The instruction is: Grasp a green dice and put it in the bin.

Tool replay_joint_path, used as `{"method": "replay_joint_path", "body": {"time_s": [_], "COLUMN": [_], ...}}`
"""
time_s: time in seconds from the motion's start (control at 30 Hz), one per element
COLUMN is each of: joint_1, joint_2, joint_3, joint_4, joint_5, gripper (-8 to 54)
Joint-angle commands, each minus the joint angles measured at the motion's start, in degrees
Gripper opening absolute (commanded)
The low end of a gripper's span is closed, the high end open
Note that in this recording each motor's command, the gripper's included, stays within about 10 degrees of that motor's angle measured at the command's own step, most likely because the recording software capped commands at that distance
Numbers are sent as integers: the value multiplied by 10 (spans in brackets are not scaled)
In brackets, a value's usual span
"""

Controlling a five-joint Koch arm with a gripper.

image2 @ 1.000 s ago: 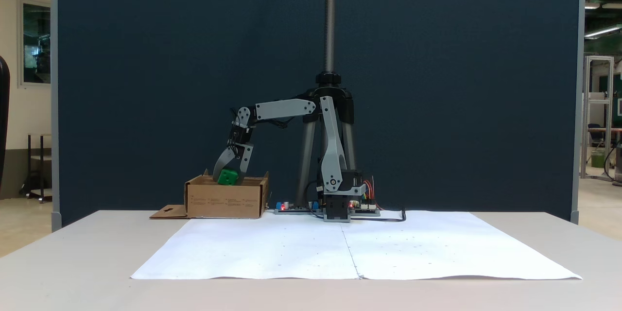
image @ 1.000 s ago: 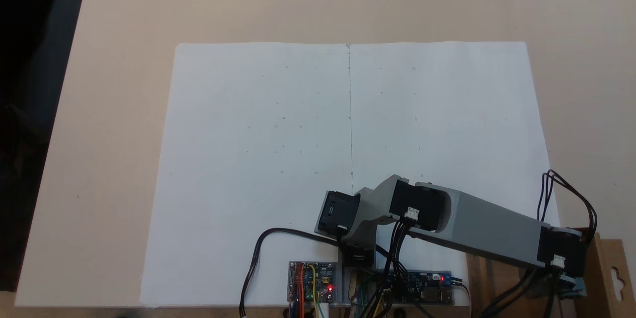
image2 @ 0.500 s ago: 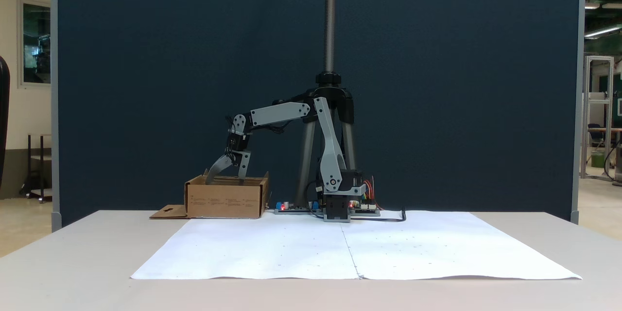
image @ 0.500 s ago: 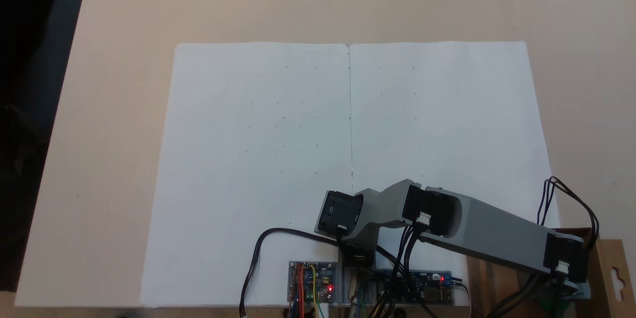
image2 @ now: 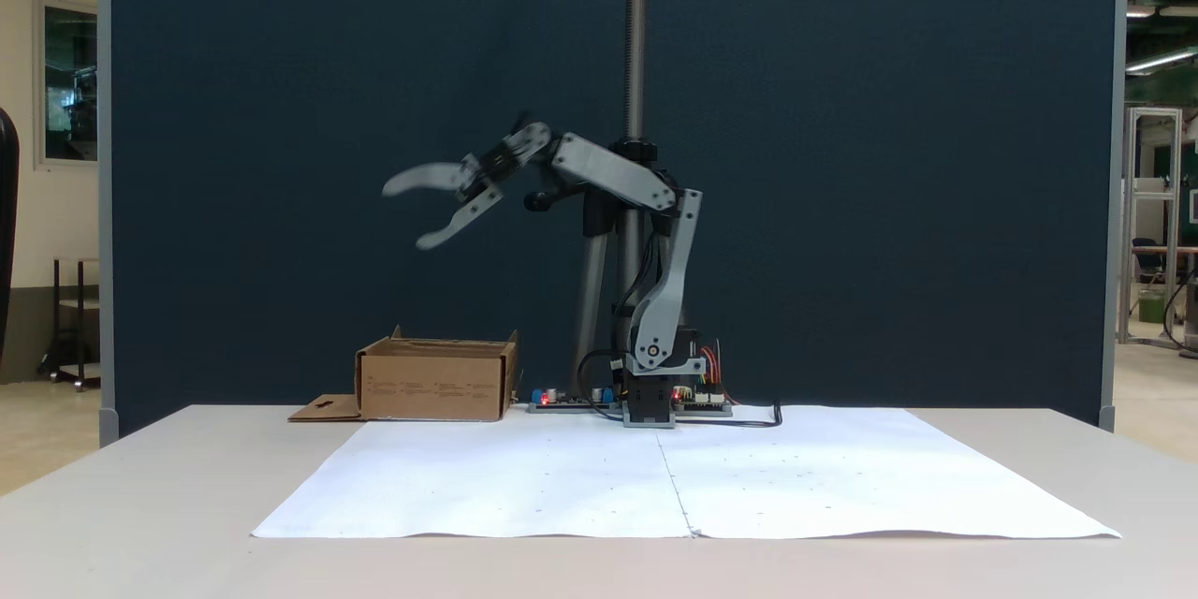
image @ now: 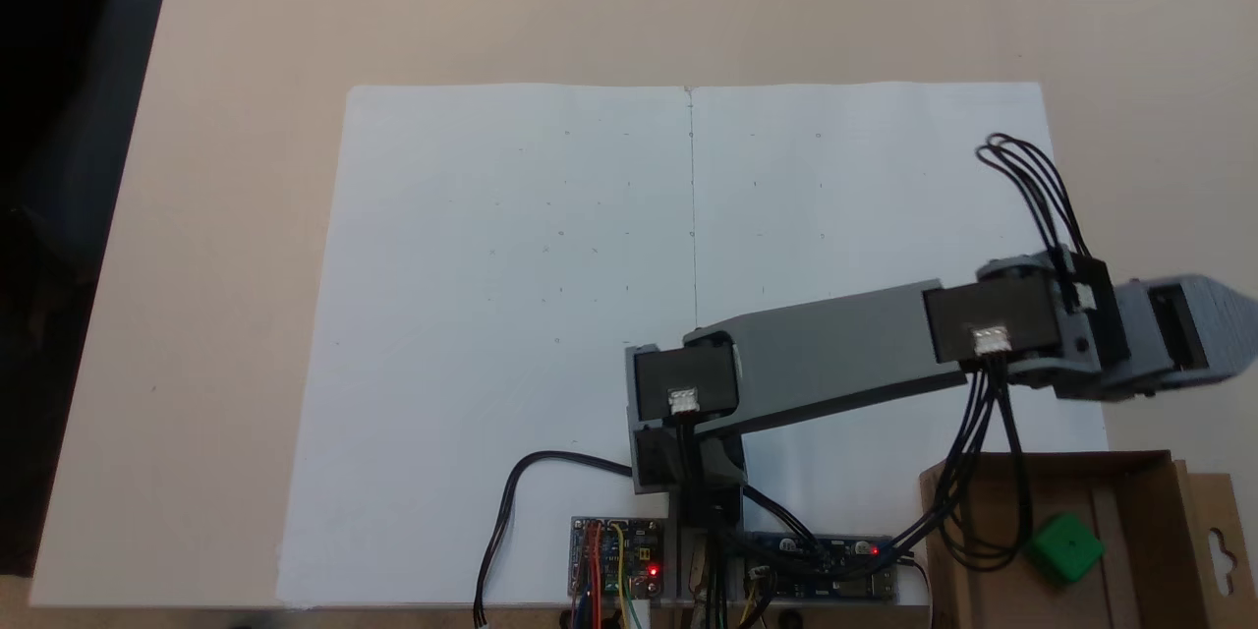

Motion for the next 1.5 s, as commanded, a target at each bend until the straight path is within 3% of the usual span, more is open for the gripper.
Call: {"method": "replay_joint_path", "body": {"time_s": [0.0,0.1,0.3,0.73,0.93,1.13,1.47], "joint_1": [-64,-163,-342,-667,-736,-757,-791], "joint_2": [45,58,63,135,201,244,314], "joint_3": [-21,-21,-2,360,545,708,853], "joint_4": [-25,-20,-23,-155,-285,-411,-602], "joint_5": [95,148,154,149,131,42,9], "gripper": [399,401,436,437,432,431,433]}}
